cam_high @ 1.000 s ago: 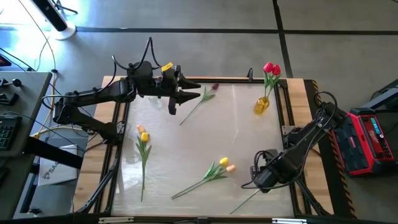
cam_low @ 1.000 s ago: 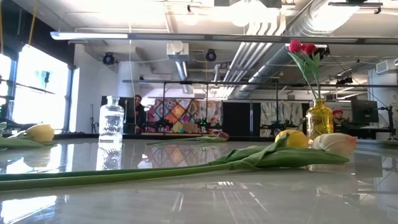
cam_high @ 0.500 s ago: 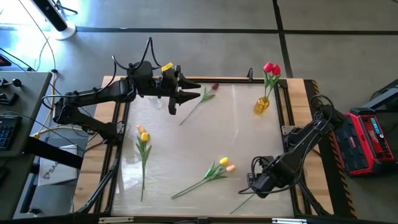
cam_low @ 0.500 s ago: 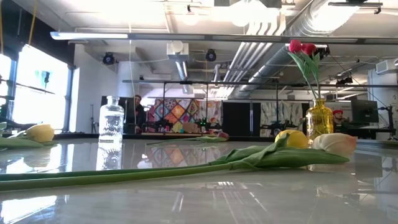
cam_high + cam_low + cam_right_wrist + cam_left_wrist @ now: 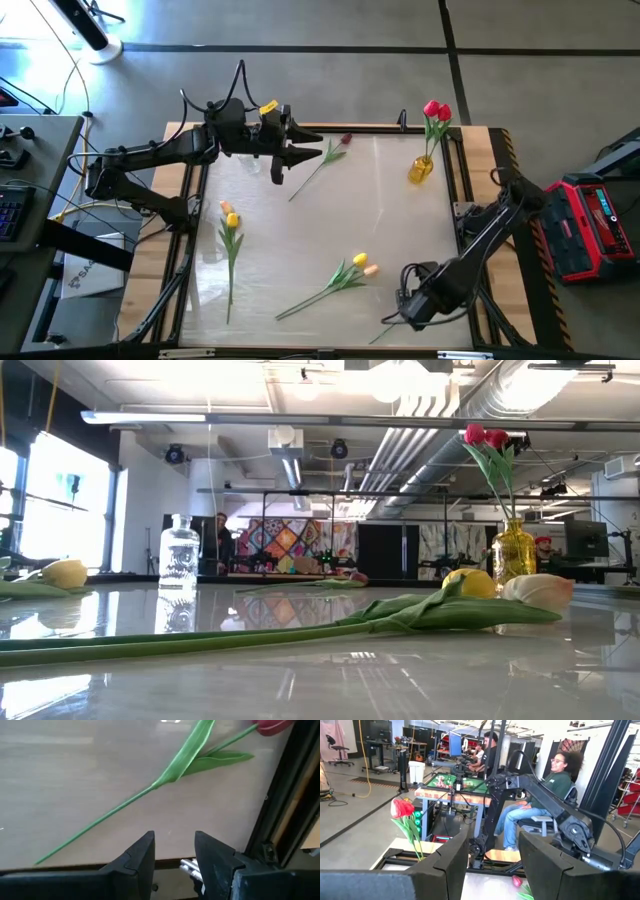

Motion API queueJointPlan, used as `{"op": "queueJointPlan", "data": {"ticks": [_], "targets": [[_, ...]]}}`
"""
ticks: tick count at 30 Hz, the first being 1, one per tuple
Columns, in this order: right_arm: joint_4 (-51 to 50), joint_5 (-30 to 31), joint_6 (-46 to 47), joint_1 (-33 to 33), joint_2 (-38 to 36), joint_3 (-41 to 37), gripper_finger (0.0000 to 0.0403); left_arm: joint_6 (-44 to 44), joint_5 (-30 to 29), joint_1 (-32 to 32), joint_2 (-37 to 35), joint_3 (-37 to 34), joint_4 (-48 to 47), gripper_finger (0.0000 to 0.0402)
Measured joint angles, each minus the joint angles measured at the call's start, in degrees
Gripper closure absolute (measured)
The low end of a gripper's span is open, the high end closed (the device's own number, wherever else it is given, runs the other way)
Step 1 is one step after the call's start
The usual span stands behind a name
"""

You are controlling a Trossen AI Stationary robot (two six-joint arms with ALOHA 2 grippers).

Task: Sort flowers into vase by color
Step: Put the bottom dark red tulip into the yellow vase

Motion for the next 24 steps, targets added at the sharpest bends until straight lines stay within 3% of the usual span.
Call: {"op": "queueJointPlan", "data": {"ticks": [12, 24], "targets": [[7.62, -0.78, 1.54, 0.91, 8.36, 0.00, 0.0277, 0.00, 0.00, -0.02, 0.00, 0.00, 0.02, 0.0238], [9.66, 1.75, 1.95, 0.62, 8.52, 0.02, 0.0277, -0.02, -0.01, -0.02, 0.00, 0.00, 0.00, 0.0238]]}}
